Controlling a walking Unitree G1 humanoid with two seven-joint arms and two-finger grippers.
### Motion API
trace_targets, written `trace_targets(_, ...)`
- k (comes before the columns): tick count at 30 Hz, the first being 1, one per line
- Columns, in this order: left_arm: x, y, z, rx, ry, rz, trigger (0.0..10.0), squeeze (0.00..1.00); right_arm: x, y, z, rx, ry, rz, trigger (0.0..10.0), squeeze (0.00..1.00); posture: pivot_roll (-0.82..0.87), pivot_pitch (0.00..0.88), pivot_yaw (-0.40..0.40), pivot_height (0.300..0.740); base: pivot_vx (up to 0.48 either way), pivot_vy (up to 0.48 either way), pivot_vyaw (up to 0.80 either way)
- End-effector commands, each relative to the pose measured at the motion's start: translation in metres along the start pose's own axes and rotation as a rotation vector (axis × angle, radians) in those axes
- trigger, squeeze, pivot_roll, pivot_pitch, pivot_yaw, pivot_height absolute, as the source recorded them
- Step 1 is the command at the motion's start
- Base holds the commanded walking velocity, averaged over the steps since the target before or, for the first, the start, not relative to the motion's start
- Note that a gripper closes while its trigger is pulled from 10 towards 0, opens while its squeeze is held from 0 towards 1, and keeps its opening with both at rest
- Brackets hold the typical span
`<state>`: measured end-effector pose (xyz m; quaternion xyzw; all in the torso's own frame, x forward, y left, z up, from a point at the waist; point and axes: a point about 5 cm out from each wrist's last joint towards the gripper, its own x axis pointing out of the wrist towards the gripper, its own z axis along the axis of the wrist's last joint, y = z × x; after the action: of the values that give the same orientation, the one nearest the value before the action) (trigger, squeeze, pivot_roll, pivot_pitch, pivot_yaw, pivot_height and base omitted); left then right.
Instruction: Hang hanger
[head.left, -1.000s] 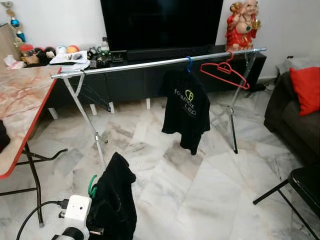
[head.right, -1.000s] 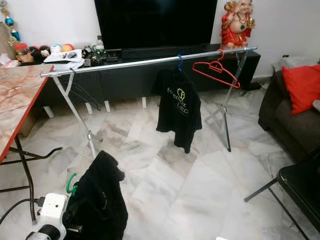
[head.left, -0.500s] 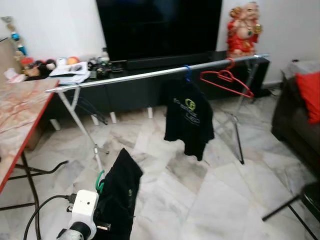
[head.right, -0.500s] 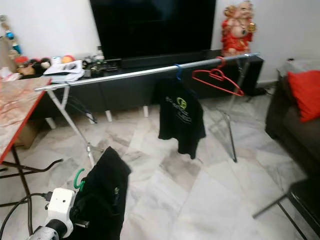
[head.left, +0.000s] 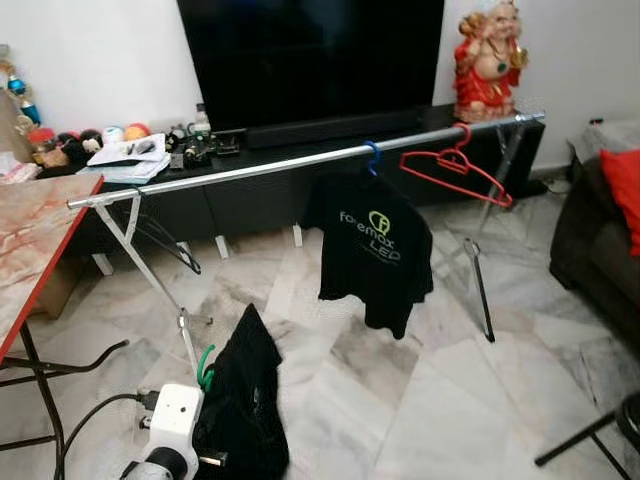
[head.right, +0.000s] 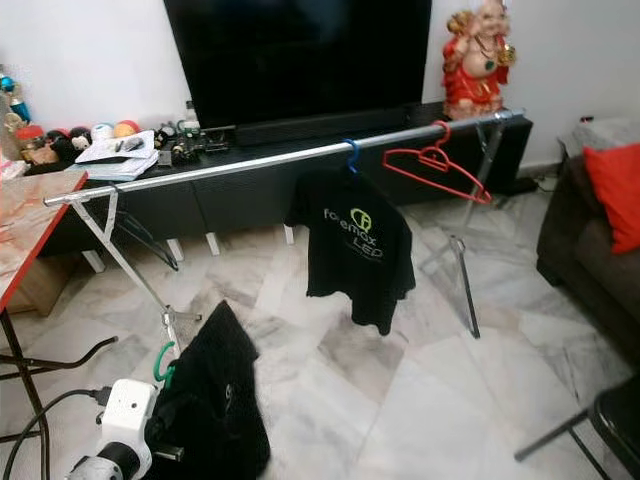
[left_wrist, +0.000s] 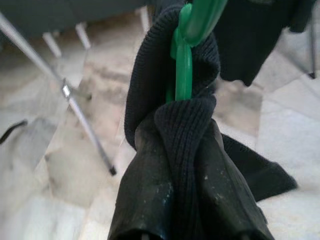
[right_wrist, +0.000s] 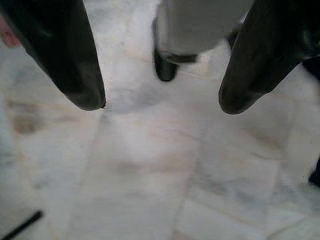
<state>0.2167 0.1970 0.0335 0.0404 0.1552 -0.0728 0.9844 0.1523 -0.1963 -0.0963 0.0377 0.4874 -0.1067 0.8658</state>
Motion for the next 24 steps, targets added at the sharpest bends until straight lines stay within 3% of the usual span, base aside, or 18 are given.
trace_targets(1, -0.0004, 0.007, 0.0047, 0.022, -0.009, 0.025, 10.0, 0.0, -0.0002, 0.0012, -0.0015, -0.012, 0.005, 0.006, 10.0, 0.0, -0.05, 0.061, 0.075, 0.74, 0.345, 0.0, 0.0)
trace_targets(15, 0.001, 0.0018, 0.0041, 0.011, -0.002, 0.019, 10.0, 0.0, 0.0003, 0.0021, 0.002, -0.03, -0.003, 0.019, 10.0, 0.0, -0.06, 0.07, 0.069, 0.74, 0.332, 0.0, 0.0)
trace_targets(20, 0.0011, 0.0006, 0.0032, 0.015, 0.006, 0.009, 10.0, 0.0, 0.0002, 0.0014, 0.0023, -0.055, -0.01, 0.015, 10.0, 0.0, -0.05, 0.075, 0.069, 0.74, 0.0, 0.0, 0.17)
trace_targets(24, 0.0011, -0.0004, 0.002, 0.019, 0.016, 0.004, 10.0, 0.0, 0.0002, 0.0006, 0.002, -0.066, -0.01, 0.011, 10.0, 0.0, -0.05, 0.076, 0.069, 0.74, 0.0, 0.0, 0.8)
